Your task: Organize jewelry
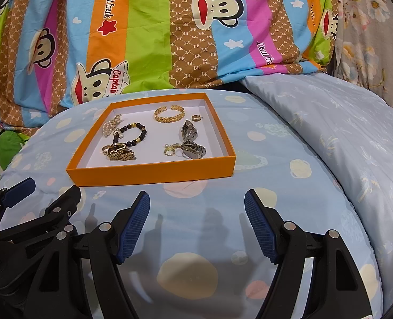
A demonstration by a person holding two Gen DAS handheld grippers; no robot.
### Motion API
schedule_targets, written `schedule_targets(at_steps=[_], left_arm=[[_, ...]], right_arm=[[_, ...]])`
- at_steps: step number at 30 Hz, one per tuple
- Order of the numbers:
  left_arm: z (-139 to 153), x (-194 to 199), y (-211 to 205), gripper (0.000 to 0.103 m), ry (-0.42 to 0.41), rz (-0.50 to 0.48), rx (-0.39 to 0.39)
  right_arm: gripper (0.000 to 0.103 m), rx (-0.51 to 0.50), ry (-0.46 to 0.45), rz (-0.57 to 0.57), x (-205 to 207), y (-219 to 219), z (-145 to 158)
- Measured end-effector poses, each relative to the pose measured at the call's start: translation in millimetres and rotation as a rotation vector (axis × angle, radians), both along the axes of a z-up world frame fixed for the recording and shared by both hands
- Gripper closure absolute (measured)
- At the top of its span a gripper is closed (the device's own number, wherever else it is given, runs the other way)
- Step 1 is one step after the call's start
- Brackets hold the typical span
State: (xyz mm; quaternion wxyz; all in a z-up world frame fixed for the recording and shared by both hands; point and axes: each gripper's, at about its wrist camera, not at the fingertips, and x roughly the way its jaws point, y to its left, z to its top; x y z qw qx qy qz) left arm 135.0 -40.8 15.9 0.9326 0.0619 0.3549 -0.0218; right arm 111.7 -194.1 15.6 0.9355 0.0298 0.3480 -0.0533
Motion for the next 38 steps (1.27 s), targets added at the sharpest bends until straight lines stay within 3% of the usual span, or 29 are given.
schedule_targets(at_steps=[38], left_arm=[[0.7, -2.9, -0.2, 0.023, -0.025, 0.033, 0.036]], right_arm=[[0.031, -0.01, -0.007, -0.01, 0.4, -1.2, 0.8]])
